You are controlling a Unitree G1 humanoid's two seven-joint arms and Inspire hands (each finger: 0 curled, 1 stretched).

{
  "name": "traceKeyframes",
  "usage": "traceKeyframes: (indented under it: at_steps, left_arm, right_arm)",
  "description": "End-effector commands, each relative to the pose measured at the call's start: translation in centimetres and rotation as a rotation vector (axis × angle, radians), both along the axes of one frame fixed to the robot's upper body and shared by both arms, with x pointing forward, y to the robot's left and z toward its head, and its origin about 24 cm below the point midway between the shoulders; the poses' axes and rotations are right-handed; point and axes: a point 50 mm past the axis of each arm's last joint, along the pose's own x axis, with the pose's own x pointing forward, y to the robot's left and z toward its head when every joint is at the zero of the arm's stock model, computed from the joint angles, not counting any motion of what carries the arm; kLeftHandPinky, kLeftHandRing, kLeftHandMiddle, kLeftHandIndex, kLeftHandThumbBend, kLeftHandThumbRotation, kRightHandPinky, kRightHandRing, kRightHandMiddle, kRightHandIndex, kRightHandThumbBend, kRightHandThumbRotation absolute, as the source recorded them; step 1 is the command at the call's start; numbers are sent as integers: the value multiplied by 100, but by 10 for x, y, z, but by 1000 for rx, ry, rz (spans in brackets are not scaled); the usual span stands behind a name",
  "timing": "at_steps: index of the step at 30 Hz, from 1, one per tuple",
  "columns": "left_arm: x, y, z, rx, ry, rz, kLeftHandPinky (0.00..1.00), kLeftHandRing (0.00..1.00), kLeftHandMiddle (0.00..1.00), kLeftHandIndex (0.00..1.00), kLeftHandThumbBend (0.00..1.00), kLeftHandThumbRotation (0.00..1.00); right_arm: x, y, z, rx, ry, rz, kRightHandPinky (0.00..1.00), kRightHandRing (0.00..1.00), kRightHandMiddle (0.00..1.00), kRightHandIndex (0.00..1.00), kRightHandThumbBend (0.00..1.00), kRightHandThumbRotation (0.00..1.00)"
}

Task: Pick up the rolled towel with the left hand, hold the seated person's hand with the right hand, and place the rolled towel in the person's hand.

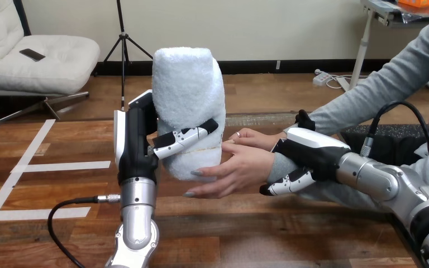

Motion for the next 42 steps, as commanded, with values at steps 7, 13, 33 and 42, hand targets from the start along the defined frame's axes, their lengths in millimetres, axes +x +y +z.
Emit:
traceKeyframes:
  at_steps: [7, 13, 33, 42]
  left_arm:
    - [14, -9, 26, 8, -102, -36, 31, 34, 39, 41, 58, 0]
    - [14, -10, 26, 7, -99, -39, 31, 34, 39, 41, 58, 0]
    - [13, -12, 24, 0, -88, -46, 31, 34, 39, 41, 57, 0]
    - [13, -13, 23, 1, -85, -47, 31, 34, 39, 41, 57, 0]
  right_arm:
    - [35, 36, 77, 31, -265, 98, 14, 18, 23, 23, 53, 36]
    - [36, 39, 81, 39, -269, 102, 14, 18, 23, 23, 54, 36]
    - [42, 45, 94, 37, -254, 104, 20, 24, 29, 28, 54, 37]
    - [43, 48, 97, 42, -260, 106, 23, 27, 31, 30, 54, 37]
